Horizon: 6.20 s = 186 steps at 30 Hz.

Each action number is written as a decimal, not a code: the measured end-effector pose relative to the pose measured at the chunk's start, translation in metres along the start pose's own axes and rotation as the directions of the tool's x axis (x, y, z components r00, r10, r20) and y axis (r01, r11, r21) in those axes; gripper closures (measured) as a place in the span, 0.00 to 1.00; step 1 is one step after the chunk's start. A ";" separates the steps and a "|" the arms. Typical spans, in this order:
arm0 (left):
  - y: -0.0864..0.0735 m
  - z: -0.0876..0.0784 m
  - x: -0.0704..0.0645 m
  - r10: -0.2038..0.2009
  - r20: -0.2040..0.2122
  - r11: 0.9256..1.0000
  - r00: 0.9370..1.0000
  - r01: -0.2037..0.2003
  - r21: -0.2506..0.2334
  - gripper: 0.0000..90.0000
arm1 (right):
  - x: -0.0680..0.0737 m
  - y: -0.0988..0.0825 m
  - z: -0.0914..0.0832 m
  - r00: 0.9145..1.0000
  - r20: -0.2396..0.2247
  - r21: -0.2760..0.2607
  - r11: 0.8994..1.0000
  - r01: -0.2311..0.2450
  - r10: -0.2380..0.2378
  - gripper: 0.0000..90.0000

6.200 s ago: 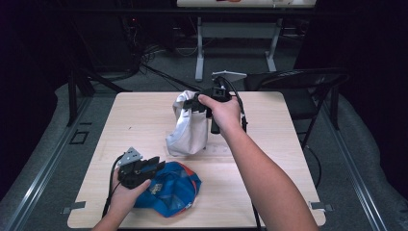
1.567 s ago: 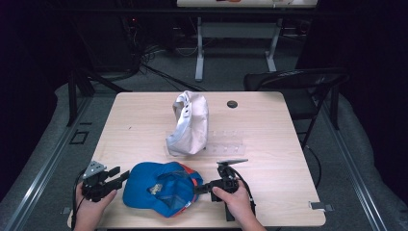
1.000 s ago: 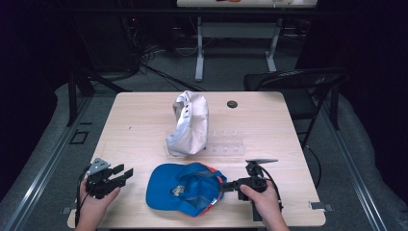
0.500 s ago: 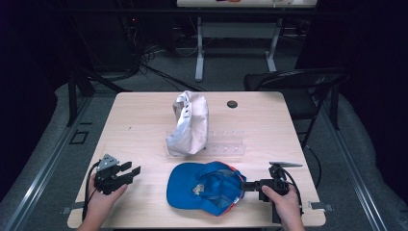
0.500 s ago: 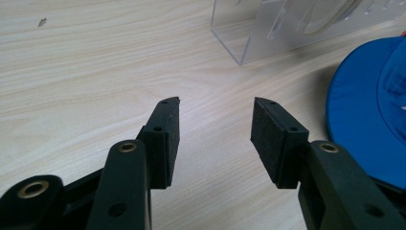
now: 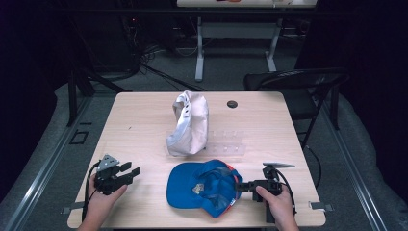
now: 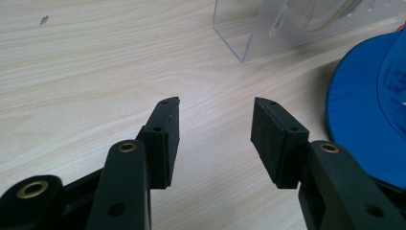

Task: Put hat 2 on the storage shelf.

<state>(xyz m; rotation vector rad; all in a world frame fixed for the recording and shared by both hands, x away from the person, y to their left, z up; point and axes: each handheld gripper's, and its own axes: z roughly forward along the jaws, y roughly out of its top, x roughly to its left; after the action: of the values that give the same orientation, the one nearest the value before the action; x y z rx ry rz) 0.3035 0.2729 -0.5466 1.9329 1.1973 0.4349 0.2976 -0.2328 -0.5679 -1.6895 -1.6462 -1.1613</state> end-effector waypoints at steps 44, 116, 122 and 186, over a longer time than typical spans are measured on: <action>-0.003 -0.001 -0.001 -0.002 -0.004 1.000 1.000 0.002 -0.009 0.59 | 0.095 0.040 -0.016 0.790 0.570 0.213 0.969 0.123 -0.226 0.87; -0.004 0.006 -0.014 0.035 0.017 0.999 0.999 -0.036 0.012 0.59 | 0.200 0.105 -0.131 0.980 0.198 0.118 0.993 -0.008 -0.016 0.87; -0.004 0.006 -0.017 0.043 0.021 0.999 0.999 -0.043 0.010 0.59 | 0.198 0.107 -0.138 0.994 0.109 0.064 0.998 -0.025 0.018 0.87; -0.004 0.004 -0.004 0.026 0.020 0.999 0.999 -0.026 0.021 0.59 | 0.205 0.202 -0.129 0.997 0.044 -0.185 0.981 -0.059 0.068 0.87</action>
<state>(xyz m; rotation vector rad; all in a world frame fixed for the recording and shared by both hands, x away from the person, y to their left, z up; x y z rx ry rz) 0.3016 0.2685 -0.5517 1.9680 1.1696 0.4175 0.4441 -0.2579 -0.2900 -1.8853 -1.5428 -1.2829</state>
